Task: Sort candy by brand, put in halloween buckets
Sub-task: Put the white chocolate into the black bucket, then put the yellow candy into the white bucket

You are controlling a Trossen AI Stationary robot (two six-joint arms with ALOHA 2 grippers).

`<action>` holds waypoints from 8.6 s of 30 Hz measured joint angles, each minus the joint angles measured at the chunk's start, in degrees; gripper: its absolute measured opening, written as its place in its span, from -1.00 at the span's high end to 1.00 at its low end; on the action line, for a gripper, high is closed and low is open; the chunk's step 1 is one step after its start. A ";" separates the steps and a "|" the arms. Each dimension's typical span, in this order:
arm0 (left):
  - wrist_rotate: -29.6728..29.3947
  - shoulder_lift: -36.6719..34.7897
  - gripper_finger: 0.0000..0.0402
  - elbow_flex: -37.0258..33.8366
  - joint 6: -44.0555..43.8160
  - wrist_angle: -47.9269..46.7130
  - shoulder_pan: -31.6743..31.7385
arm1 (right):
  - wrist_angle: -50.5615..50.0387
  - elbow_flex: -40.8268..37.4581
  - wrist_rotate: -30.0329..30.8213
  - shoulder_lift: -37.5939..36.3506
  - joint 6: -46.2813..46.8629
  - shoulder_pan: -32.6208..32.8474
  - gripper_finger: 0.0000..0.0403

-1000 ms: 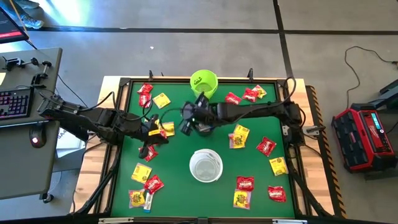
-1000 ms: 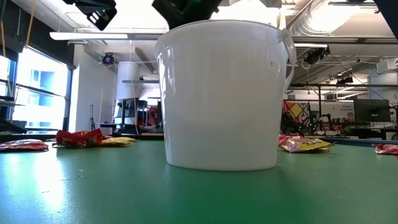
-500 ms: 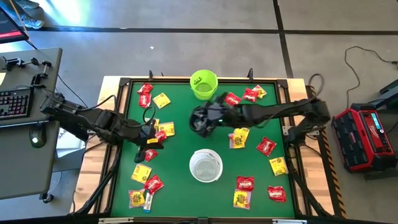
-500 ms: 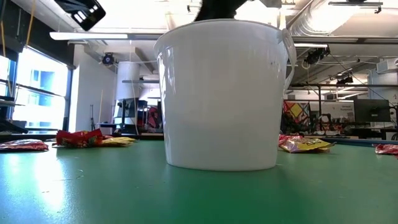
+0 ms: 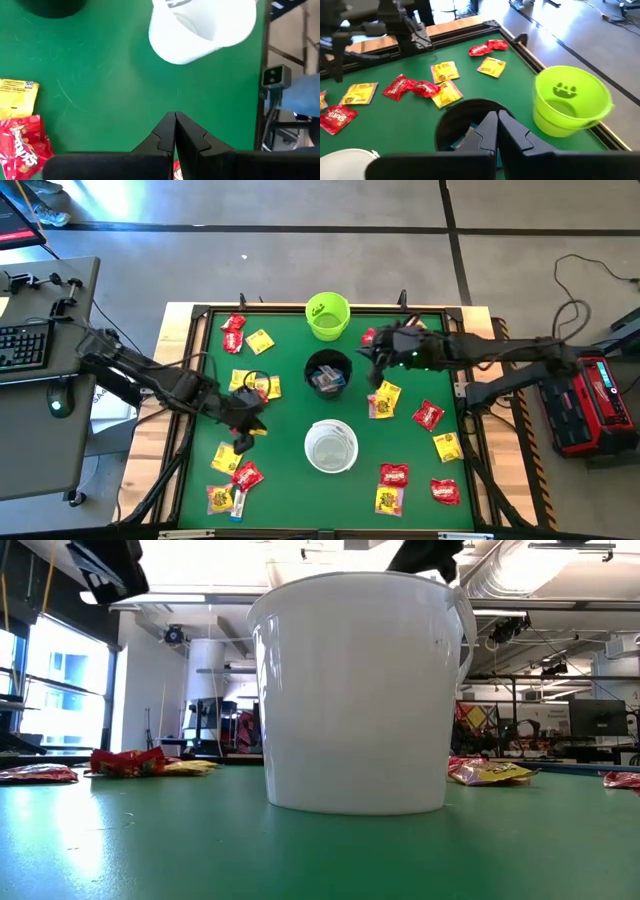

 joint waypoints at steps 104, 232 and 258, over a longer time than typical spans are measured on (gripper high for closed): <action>24.95 44.65 0.53 18.18 -66.51 -4.08 -20.62 | -6.19 -1.67 -8.14 -2.15 -3.05 -4.66 1.00; 5.22 41.00 0.39 30.83 13.06 4.05 33.16 | -4.70 -1.65 -6.52 -1.75 -1.84 -6.91 1.00; -10.41 31.76 1.00 22.02 17.68 17.20 19.25 | -0.74 -1.65 -6.82 3.71 -2.30 -6.58 1.00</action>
